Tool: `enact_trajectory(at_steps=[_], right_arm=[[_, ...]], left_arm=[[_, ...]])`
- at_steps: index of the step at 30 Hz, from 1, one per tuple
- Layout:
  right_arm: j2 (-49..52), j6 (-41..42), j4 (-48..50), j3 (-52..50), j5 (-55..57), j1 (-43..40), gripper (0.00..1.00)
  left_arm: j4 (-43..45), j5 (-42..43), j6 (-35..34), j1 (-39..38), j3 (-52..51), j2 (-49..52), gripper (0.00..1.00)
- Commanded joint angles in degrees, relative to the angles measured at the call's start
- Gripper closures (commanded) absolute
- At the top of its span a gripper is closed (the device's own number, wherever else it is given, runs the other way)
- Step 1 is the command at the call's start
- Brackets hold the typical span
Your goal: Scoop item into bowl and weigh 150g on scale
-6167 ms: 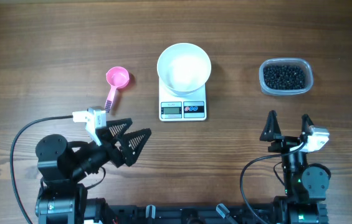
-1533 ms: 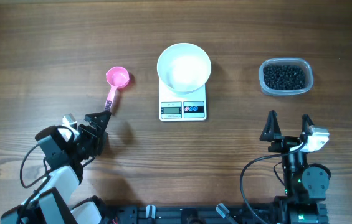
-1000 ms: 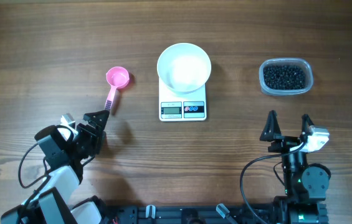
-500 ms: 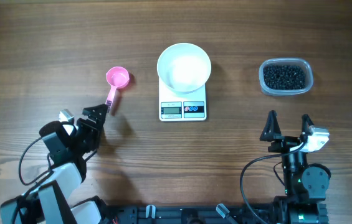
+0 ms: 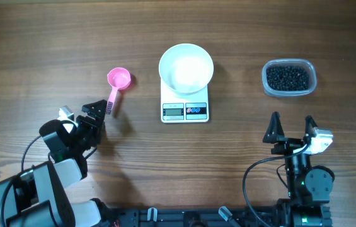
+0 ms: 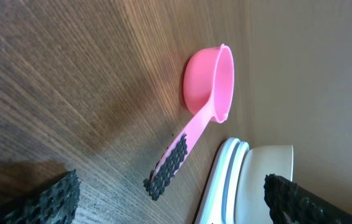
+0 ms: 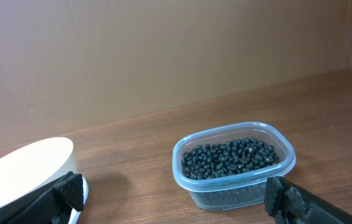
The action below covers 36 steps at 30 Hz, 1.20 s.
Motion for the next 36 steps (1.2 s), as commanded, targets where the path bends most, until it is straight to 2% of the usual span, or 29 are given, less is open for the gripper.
enact_trajectory(at_steps=[1,23,27,36], right_arm=[[-0.6,0.2,0.3,-0.1,-0.1,-0.2,0.00],[-0.6,0.2,0.3,-0.1,-0.1,-0.2,0.00],[-0.6,0.2,0.3,-0.1,-0.1,-0.2,0.00],[-0.6,0.2,0.3,-0.1,-0.1,-0.2,0.00]], left_arm=[[0.0,-1.1,-0.7,-0.3,-1.2,2.7,0.00],[3.6,-3.8,-1.8,-0.3,-0.7,2.8,0.00],[3.6,-5.2,-4.8,-0.5,-0.4,3.5,0.00],[3.7,-9.9,-4.8,-5.1,-0.4,3.8,0.00]])
